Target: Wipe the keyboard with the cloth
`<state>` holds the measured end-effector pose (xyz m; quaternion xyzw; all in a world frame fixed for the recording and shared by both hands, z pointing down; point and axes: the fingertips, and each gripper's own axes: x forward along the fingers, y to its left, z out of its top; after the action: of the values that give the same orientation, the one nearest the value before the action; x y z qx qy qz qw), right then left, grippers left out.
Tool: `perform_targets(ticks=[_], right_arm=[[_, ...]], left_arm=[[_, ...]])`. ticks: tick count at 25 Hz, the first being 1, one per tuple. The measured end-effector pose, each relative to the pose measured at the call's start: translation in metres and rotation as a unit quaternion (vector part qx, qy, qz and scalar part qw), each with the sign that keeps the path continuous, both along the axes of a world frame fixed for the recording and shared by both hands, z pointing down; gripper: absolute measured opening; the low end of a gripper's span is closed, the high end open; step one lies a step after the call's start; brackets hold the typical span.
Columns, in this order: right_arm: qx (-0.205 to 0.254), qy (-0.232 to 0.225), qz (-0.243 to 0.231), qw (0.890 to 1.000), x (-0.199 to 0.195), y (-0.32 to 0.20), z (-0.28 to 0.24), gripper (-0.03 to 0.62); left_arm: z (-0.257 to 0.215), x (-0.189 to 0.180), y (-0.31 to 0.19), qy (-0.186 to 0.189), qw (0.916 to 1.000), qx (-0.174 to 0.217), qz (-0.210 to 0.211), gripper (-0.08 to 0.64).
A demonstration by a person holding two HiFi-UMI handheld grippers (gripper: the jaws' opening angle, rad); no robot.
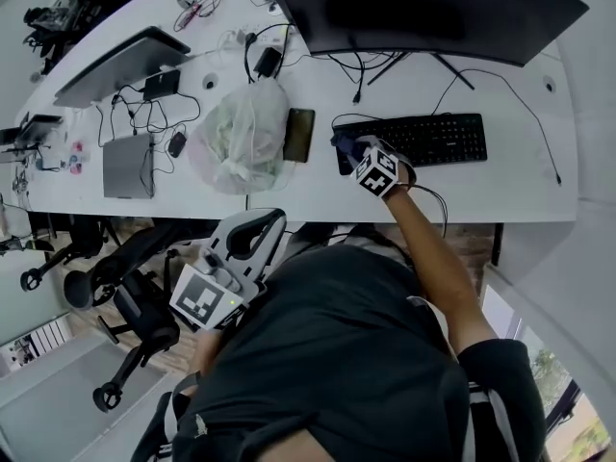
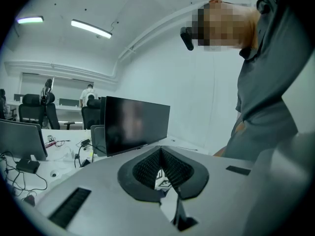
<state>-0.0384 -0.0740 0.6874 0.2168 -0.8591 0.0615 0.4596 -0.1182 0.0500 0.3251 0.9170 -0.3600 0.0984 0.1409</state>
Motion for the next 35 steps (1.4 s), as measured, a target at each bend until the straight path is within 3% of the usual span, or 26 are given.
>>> perform_targets(ticks=[3, 5, 7, 9, 12, 14, 15, 17, 19, 22, 24, 26, 28, 30, 32, 35], right_arm=[[0.019, 0.038, 0.102, 0.994, 0.08, -0.023, -0.004, 0.1], [0.036, 0.079, 0.178, 0.98, 0.138, -0.035, -0.01, 0.1], [0.051, 0.083, 0.214, 0.972, 0.155, -0.043, -0.022, 0.1], [0.054, 0.039, 0.18, 0.981, 0.114, -0.044, -0.032, 0.1], [0.028, -0.014, 0.034, 0.999, 0.013, -0.02, -0.026, 0.1], [0.012, -0.018, -0.041, 0.999, -0.023, -0.001, -0.01, 0.1], [0.01, -0.013, -0.05, 0.999, -0.022, 0.003, -0.003, 0.1], [0.015, 0.0, -0.013, 1.0, 0.01, -0.005, -0.001, 0.1], [0.032, 0.029, 0.066, 0.997, 0.072, -0.023, -0.007, 0.1], [0.039, 0.084, 0.202, 0.975, 0.17, -0.042, -0.015, 0.091], [0.038, 0.083, 0.24, 0.967, 0.181, -0.048, -0.025, 0.089], [0.043, 0.046, 0.191, 0.979, 0.131, -0.046, -0.032, 0.089], [0.04, 0.023, 0.085, 0.995, 0.058, -0.028, -0.024, 0.089], [0.017, 0.016, 0.003, 1.0, 0.007, -0.003, -0.011, 0.089], [-0.01, 0.002, -0.004, 1.0, 0.005, 0.008, 0.002, 0.089], [-0.018, -0.001, 0.075, 0.997, 0.073, -0.002, 0.005, 0.081]], left_arm=[[0.0, -0.005, 0.001, 0.0, 0.9999, -0.002, -0.012, 0.005], [0.001, -0.011, 0.002, 0.001, 0.9997, -0.004, -0.024, 0.005], [0.004, -0.015, 0.001, 0.001, 0.9996, -0.003, -0.03, 0.005], [0.007, -0.014, -0.001, 0.0, 0.9997, 0.002, -0.023, 0.005], [0.008, 0.0, -0.004, 0.002, 1.0, 0.0, -0.004, 0.005], [0.005, 0.009, -0.006, 0.004, 1.0, -0.006, 0.003, 0.005], [0.005, 0.012, -0.006, 0.004, 1.0, -0.006, 0.006, 0.005], [0.005, 0.011, -0.006, -0.001, 0.9999, 0.002, 0.011, 0.005], [0.006, 0.005, -0.006, -0.003, 1.0, 0.003, 0.007, 0.005], [0.011, -0.003, -0.008, 0.001, 1.0, -0.007, -0.005, 0.005], [0.014, -0.003, -0.01, 0.0, 1.0, -0.008, -0.004, 0.005], [0.017, 0.002, -0.013, 0.002, 0.9999, -0.013, 0.003, 0.005], [0.017, 0.01, -0.015, 0.004, 0.9997, -0.018, 0.013, 0.005], [0.015, 0.017, -0.017, 0.0, 0.9995, -0.018, 0.024, 0.005], [0.012, 0.022, -0.019, 0.0, 0.9994, -0.024, 0.026, 0.005], [0.014, 0.016, -0.023, 0.0, 0.9995, -0.03, 0.014, 0.005]])
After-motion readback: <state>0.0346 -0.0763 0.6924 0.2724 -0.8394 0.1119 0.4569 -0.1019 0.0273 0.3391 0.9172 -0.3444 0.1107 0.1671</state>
